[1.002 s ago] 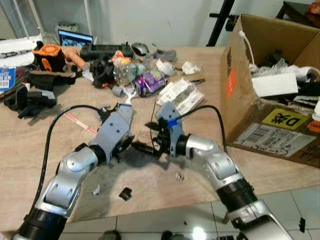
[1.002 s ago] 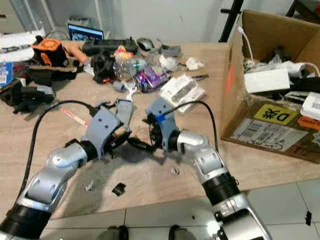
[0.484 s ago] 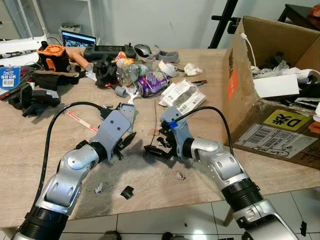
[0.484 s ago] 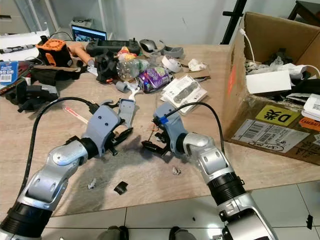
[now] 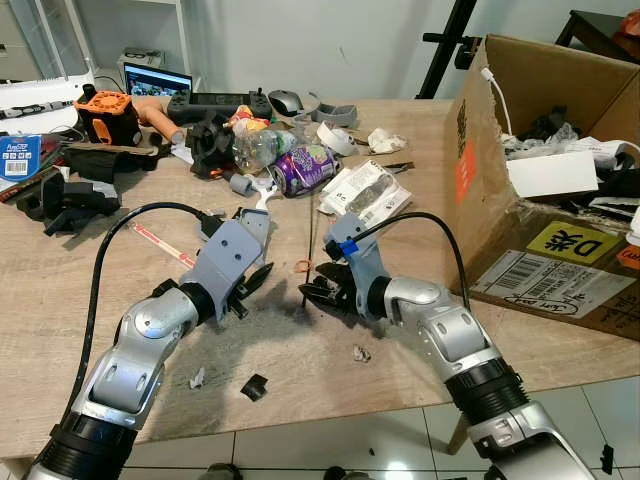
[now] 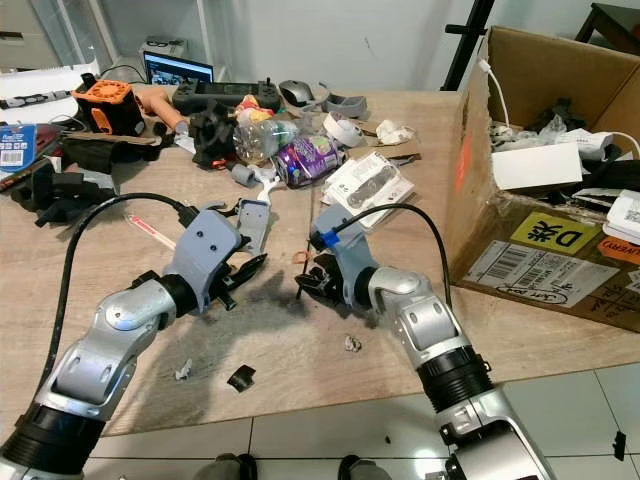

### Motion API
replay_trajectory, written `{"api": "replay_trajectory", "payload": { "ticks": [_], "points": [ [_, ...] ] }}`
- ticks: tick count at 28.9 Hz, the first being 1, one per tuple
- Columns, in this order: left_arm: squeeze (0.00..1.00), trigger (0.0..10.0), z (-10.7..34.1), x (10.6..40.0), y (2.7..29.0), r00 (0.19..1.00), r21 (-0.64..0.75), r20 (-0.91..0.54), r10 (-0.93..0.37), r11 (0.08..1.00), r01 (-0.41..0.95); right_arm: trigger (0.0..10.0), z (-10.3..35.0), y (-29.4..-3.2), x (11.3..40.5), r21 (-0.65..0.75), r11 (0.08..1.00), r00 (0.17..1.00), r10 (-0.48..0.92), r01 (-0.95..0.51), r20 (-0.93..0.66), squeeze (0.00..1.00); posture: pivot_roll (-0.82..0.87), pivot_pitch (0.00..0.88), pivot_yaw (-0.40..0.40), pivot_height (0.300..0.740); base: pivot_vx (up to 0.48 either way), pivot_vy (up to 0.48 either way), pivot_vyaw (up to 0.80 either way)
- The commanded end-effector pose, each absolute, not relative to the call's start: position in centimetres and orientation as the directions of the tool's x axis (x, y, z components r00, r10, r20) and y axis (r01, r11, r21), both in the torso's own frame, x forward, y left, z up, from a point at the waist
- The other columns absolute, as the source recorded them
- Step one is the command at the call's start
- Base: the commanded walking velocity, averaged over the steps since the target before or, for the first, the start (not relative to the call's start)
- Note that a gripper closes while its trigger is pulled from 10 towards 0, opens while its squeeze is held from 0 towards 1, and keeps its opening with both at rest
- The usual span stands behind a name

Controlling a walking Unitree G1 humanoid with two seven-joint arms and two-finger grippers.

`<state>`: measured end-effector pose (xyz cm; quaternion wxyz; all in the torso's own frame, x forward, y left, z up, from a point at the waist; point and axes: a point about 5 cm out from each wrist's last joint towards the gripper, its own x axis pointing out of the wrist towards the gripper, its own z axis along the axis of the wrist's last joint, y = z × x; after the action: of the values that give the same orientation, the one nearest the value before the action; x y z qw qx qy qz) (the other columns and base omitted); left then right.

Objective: Picking trash to rubbish bin

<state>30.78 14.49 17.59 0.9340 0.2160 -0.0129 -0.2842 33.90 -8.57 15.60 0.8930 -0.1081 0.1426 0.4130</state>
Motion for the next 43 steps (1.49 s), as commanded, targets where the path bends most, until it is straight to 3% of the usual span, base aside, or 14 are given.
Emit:
{"api": "replay_trajectory", "payload": {
  "ticks": [1,14,19,23,26,29,35,36,37,38,43],
  "points": [
    [0.00,10.0,17.4,30.7,14.1,0.828,0.415,-0.105,-0.551,0.732,0.540,0.0,14.1,-9.2,33.6,-0.034,0.660,0.618,0.683,-0.751,-0.388,0.00,0.08,0.179,-0.050,0.740,0.000,0.000,0.00],
    [0.00,10.0,17.5,30.8,14.0,0.827,0.417,-0.095,-0.554,0.732,0.539,0.0,15.0,-9.4,34.1,-0.027,0.700,0.668,0.669,-0.714,-0.326,0.00,0.08,0.157,-0.051,0.740,0.000,0.000,0.00],
    [0.00,10.0,17.5,30.7,14.0,0.830,0.415,-0.086,-0.551,0.738,0.533,0.0,17.2,-10.3,35.2,-0.035,0.777,0.766,0.612,-0.629,-0.197,0.00,0.08,0.147,-0.052,0.740,0.000,0.000,0.00],
    [0.00,10.0,17.6,30.7,14.0,0.833,0.413,-0.075,-0.548,0.743,0.526,0.0,20.8,-11.3,36.4,-0.061,0.847,0.847,0.531,-0.529,0.033,0.00,0.08,0.152,-0.049,0.740,0.000,0.000,0.00],
    [0.00,10.0,17.8,30.9,14.1,0.837,0.418,-0.072,-0.542,0.746,0.519,0.0,23.4,-12.0,36.7,-0.047,0.876,0.859,0.480,-0.479,0.178,0.00,0.08,0.164,-0.050,0.740,0.000,0.000,0.00],
    [0.00,10.0,18.2,31.2,14.3,0.849,0.415,-0.050,-0.527,0.762,0.497,0.0,28.2,-14.1,36.7,-0.039,0.921,0.827,0.365,-0.386,0.427,0.00,0.07,0.175,-0.053,0.740,0.000,0.000,0.00],
    [0.00,10.0,18.2,31.3,14.2,0.860,0.412,-0.033,-0.509,0.777,0.476,0.0,31.8,-17.5,36.2,-0.073,0.967,0.773,0.238,-0.242,0.588,0.00,0.06,0.167,-0.051,0.740,0.000,0.000,0.00],
    [0.00,10.0,18.2,31.3,14.2,0.861,0.410,-0.030,-0.507,0.780,0.474,2.3,32.7,-18.9,36.1,-0.079,0.980,0.761,0.190,-0.181,0.620,0.00,0.06,0.168,-0.055,0.740,0.000,0.000,0.00],
    [0.00,10.0,18.1,31.3,14.1,0.863,0.411,-0.029,-0.504,0.781,0.470,9.1,33.5,-20.5,36.1,-0.073,0.992,0.757,0.123,-0.100,0.642,0.00,0.06,0.183,-0.058,0.740,0.000,0.000,0.00],
    [0.00,10.0,18.0,31.3,14.1,0.866,0.411,-0.028,-0.500,0.784,0.466,10.0,33.9,-22.1,36.0,-0.049,0.998,0.758,0.056,-0.031,0.650,0.00,0.05,0.187,-0.057,0.740,0.000,0.000,0.00],
    [0.00,10.0,18.0,31.2,14.2,0.869,0.402,-0.023,-0.494,0.791,0.461,10.0,33.9,-25.8,36.0,0.016,0.992,0.779,-0.110,0.128,0.617,0.00,0.05,0.173,-0.060,0.740,0.000,0.000,0.00]
  ]
}}
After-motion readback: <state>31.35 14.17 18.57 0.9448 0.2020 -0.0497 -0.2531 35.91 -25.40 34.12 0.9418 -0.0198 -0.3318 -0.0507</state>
